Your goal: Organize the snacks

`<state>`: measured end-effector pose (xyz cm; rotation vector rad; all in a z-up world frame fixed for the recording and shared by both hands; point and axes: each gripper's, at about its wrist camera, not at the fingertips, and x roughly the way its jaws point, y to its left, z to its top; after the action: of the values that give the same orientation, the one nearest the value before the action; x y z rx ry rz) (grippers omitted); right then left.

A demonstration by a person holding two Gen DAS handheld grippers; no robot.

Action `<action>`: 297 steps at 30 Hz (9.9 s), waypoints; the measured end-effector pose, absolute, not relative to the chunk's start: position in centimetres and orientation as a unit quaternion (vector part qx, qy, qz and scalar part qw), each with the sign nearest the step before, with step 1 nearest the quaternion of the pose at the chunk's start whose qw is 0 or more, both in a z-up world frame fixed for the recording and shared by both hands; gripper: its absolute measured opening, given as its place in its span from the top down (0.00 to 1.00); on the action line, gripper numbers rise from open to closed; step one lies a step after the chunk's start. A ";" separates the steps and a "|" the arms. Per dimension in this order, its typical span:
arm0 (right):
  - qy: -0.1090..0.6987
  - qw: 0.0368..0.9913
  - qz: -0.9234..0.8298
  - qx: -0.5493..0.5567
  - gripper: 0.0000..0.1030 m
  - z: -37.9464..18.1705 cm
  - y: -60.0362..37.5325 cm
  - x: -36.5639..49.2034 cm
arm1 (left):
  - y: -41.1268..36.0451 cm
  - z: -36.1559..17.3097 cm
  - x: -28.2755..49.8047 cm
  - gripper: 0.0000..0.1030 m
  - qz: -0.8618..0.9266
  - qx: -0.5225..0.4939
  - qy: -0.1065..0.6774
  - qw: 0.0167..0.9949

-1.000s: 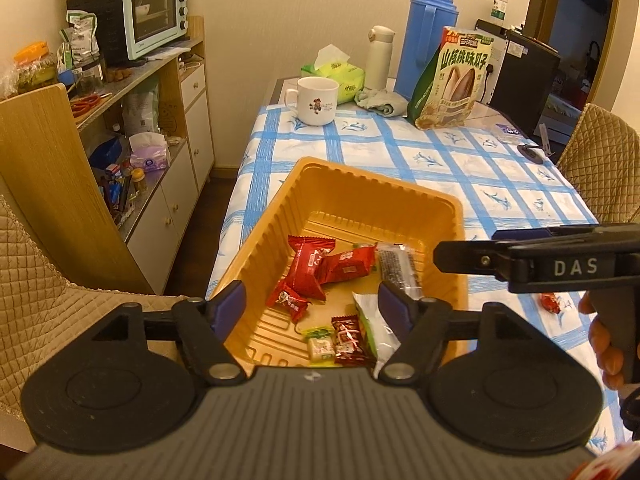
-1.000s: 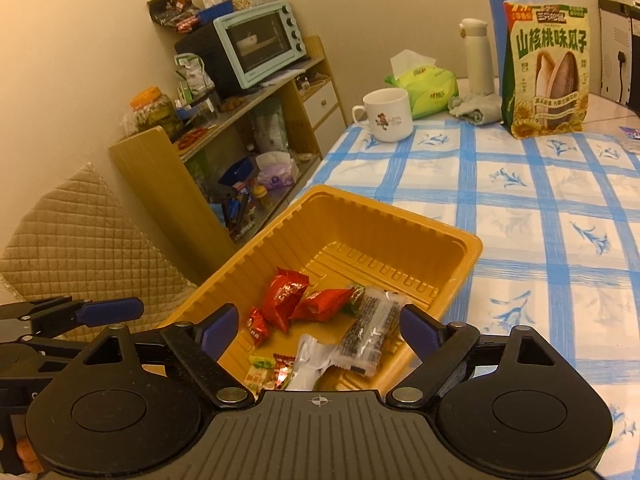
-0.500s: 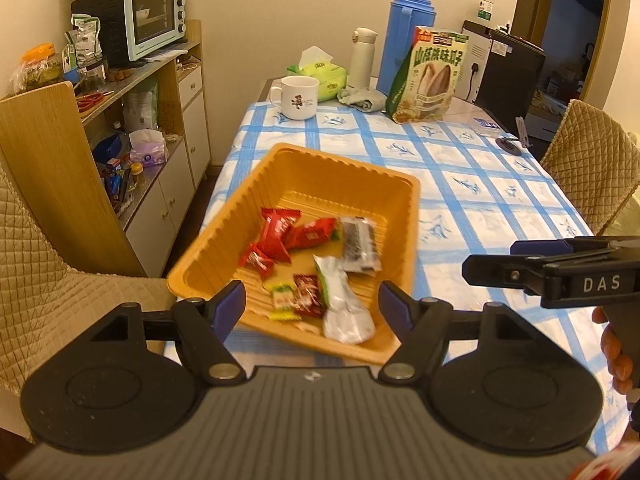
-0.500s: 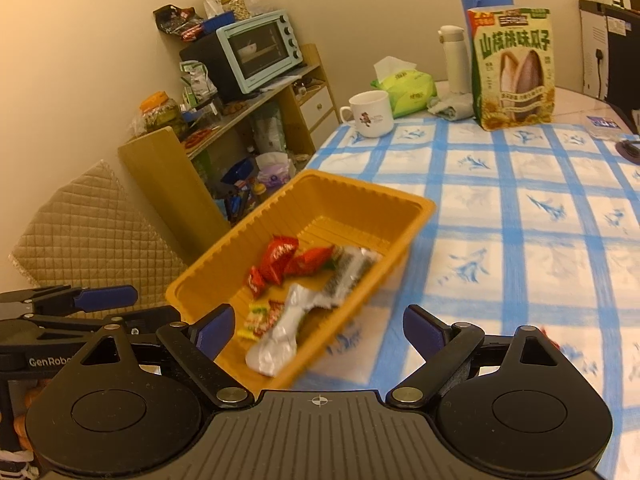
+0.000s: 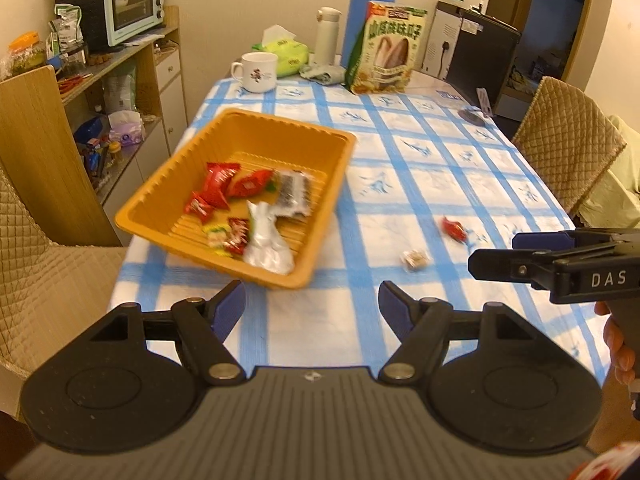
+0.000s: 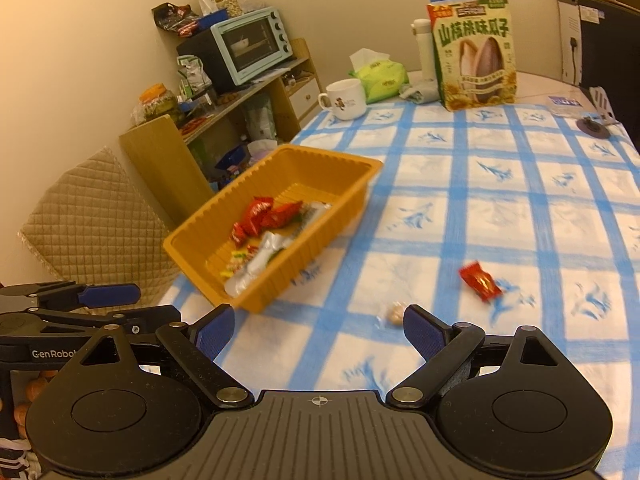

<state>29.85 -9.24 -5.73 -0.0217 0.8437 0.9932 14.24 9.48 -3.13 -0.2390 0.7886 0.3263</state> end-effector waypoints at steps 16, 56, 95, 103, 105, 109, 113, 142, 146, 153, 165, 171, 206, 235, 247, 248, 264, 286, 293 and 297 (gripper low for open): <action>0.412 0.803 0.429 -0.037 0.12 -7.2 -16.7 30.2 | 1.9 -4.8 14.8 0.31 0.130 -0.117 0.403 0.899; 0.472 0.814 0.338 -0.032 0.12 -11.6 -22.2 36.1 | -0.9 -9.9 23.2 0.33 0.096 -0.080 0.451 0.884; 0.487 0.815 0.312 -0.028 0.12 -13.3 -17.6 41.0 | 4.0 -14.9 33.4 0.60 0.061 0.001 0.468 0.881; 0.475 0.816 0.327 -0.036 0.12 -13.6 -16.4 41.7 | 4.2 -14.9 34.3 0.82 0.034 -0.009 0.465 0.885; 0.463 0.818 0.339 -0.041 0.12 -13.7 -16.0 41.9 | 4.2 -14.9 34.3 0.82 0.034 -0.013 0.464 0.885; 0.431 0.821 0.371 -0.062 0.12 -14.0 -14.5 42.3 | 4.6 -14.9 34.3 0.82 0.041 -0.023 0.465 0.884; 0.399 0.817 0.407 -0.085 0.17 -14.5 -12.9 42.9 | 5.2 -14.6 34.1 0.82 0.052 -0.034 0.465 0.883; 0.387 0.779 0.472 -0.143 0.79 -14.9 -8.1 43.8 | 5.7 -11.8 31.9 0.82 0.083 -0.056 0.440 0.892; 0.386 0.781 0.473 -0.133 0.79 -13.6 -8.6 43.1 | 5.4 -10.8 31.2 0.82 0.084 -0.058 0.430 0.897; 0.383 0.778 0.485 -0.115 0.79 -11.0 -9.3 41.5 | 5.1 -8.5 29.1 0.82 0.090 -0.074 0.408 0.906; 0.377 0.758 0.523 -0.098 0.79 -7.2 -6.8 37.7 | 7.6 -4.2 24.2 0.82 0.129 -0.080 0.372 0.916; 0.370 0.749 0.542 -0.092 0.79 -6.0 -3.6 36.2 | 10.2 -3.0 22.7 0.82 0.151 -0.077 0.358 0.918; 0.386 0.781 0.485 -0.076 0.79 -7.5 13.2 41.1 | 26.3 -4.6 30.9 0.82 0.129 -0.051 0.366 0.920; 0.409 0.784 0.461 -0.067 0.79 -9.5 15.3 43.5 | 29.2 -7.0 33.4 0.81 0.108 -0.071 0.383 0.915; 0.401 0.786 0.468 -0.057 0.78 -9.6 16.4 43.3 | 29.6 -6.1 31.7 0.66 0.118 -0.083 0.373 0.917; 0.399 0.787 0.469 -0.052 0.78 -9.6 16.4 43.3 | 29.7 -6.0 31.5 0.66 0.119 -0.085 0.372 0.917; 0.386 0.800 0.459 -0.021 0.44 -7.9 13.7 41.9 | 28.7 -4.3 28.0 0.40 0.127 -0.098 0.362 0.918; 0.376 0.813 0.445 -0.012 0.10 -3.8 -0.7 32.4 | 16.5 -0.3 18.0 0.22 0.167 -0.110 0.352 0.914; 0.387 0.816 0.429 -0.025 0.10 -3.9 -6.8 28.8 | 11.0 -0.7 14.9 0.22 0.160 -0.114 0.366 0.910; 0.397 0.816 0.418 -0.033 0.10 -4.3 -9.9 27.0 | 8.0 -1.1 13.2 0.22 0.155 -0.118 0.372 0.907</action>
<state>26.97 -9.92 -4.28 -0.0701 0.8459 0.8916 13.23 8.01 -1.10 -0.2438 0.7682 0.3196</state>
